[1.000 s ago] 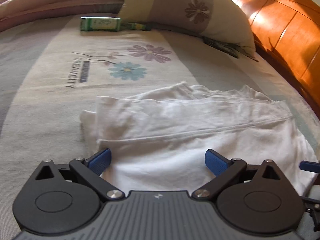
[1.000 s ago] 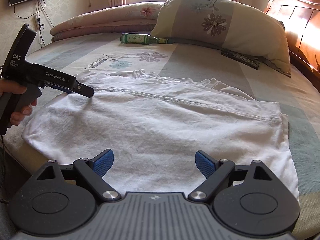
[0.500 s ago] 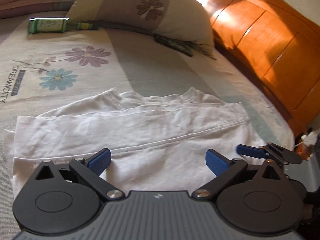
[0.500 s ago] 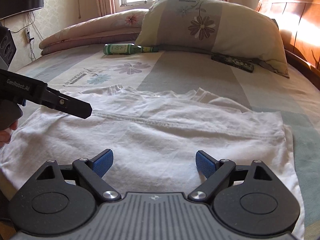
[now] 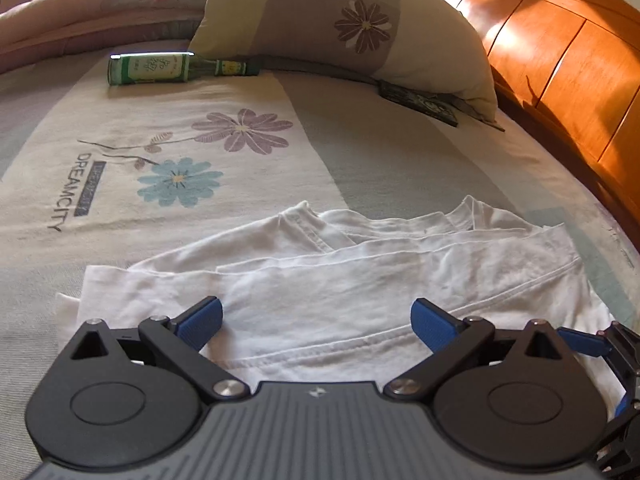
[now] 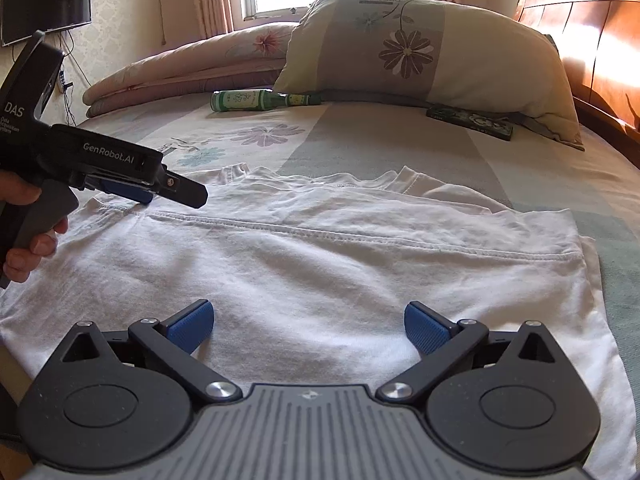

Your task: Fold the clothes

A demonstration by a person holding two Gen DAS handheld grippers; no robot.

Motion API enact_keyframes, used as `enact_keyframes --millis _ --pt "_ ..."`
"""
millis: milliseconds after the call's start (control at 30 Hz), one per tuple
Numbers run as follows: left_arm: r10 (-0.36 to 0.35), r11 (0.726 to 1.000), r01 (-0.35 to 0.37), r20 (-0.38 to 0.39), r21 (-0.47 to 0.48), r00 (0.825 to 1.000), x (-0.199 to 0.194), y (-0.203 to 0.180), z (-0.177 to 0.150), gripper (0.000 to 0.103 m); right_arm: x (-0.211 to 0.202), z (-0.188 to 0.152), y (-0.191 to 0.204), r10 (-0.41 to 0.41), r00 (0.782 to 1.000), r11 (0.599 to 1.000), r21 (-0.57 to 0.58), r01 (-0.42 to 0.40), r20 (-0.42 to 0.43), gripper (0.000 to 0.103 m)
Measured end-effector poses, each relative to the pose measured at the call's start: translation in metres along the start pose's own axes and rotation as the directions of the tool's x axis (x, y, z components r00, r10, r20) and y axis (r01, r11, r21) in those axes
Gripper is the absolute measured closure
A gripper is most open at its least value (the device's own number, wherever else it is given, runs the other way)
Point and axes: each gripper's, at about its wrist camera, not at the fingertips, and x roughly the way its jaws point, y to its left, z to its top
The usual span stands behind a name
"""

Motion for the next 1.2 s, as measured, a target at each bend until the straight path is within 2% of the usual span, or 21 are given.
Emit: enact_keyframes --millis 67,200,300,400,467,533,600,667,700,733,767,833,867,1000,1200 --pt "0.044 0.999 -0.044 0.009 -0.004 0.999 -0.006 -0.003 0.006 0.003 0.0 0.0 0.0 -0.001 1.0 1.0 0.0 0.001 0.002 0.0" --pt "-0.029 0.999 0.029 0.01 -0.013 1.0 -0.027 -0.008 0.0 0.002 0.0 0.0 0.0 -0.002 1.0 1.0 0.007 0.002 0.008 0.0" --pt "0.031 0.999 -0.031 -0.012 0.016 0.999 -0.031 -0.013 -0.022 0.002 -0.005 0.001 -0.002 -0.004 1.0 1.0 0.027 0.004 0.008 0.0" --pt "0.112 0.993 -0.109 -0.089 0.043 0.99 -0.024 -0.011 -0.04 0.002 -0.016 0.006 -0.005 -0.021 1.0 0.998 0.066 0.021 -0.004 0.0" --pt "0.089 0.996 -0.088 -0.069 0.017 0.994 -0.033 -0.007 -0.045 0.002 -0.033 0.01 -0.013 -0.066 0.998 0.989 0.136 0.062 0.024 0.0" --pt "0.058 0.998 -0.06 -0.063 -0.027 0.996 -0.04 -0.005 -0.044 0.002 -0.045 0.009 -0.031 -0.1 0.994 0.972 0.217 0.087 0.05 0.0" --pt "0.048 0.998 -0.05 -0.042 -0.047 0.998 -0.048 -0.007 -0.045 0.002 -0.044 0.004 -0.051 -0.178 0.984 0.949 0.265 0.173 -0.005 0.0" --pt "0.049 0.997 -0.05 -0.017 -0.051 0.999 -0.056 -0.01 -0.046 0.002 -0.04 -0.005 -0.072 -0.255 0.962 0.905 0.329 0.271 -0.094 0.0" --pt "0.052 0.998 -0.053 -0.01 -0.041 0.999 -0.059 -0.012 -0.048 0.002 -0.042 -0.008 -0.083 -0.245 0.964 0.883 0.387 0.265 -0.103 0.0" --pt "0.051 0.998 -0.051 -0.014 -0.04 0.999 -0.061 -0.012 -0.051 0.002 -0.05 -0.009 -0.089 -0.222 0.973 0.868 0.439 0.23 -0.071 0.0" --pt "0.048 0.998 -0.049 -0.018 -0.05 0.999 -0.063 -0.011 -0.053 0.002 -0.057 -0.006 -0.089 -0.24 0.969 0.861 0.448 0.241 -0.06 0.0" --pt "0.041 0.997 -0.042 -0.021 -0.071 0.999 -0.068 -0.008 -0.059 0.002 -0.065 0.002 -0.08 -0.281 0.958 0.873 0.401 0.277 -0.05 0.0" --pt "0.038 0.996 -0.039 -0.02 -0.082 0.999 -0.071 -0.006 -0.063 0.002 -0.066 0.005 -0.075 -0.27 0.962 0.885 0.383 0.266 -0.044 0.0" --pt "0.012 0.991 -0.016 -0.03 -0.136 0.999 -0.076 0.008 -0.076 0.002 -0.06 0.008 -0.042 -0.164 0.986 0.926 0.34 0.166 -0.034 0.0" --pt "-0.037 0.989 0.032 -0.037 -0.145 0.999 -0.088 0.018 -0.085 0.001 -0.046 0.004 0.012 -0.077 0.993 0.972 0.216 0.095 -0.091 0.0"
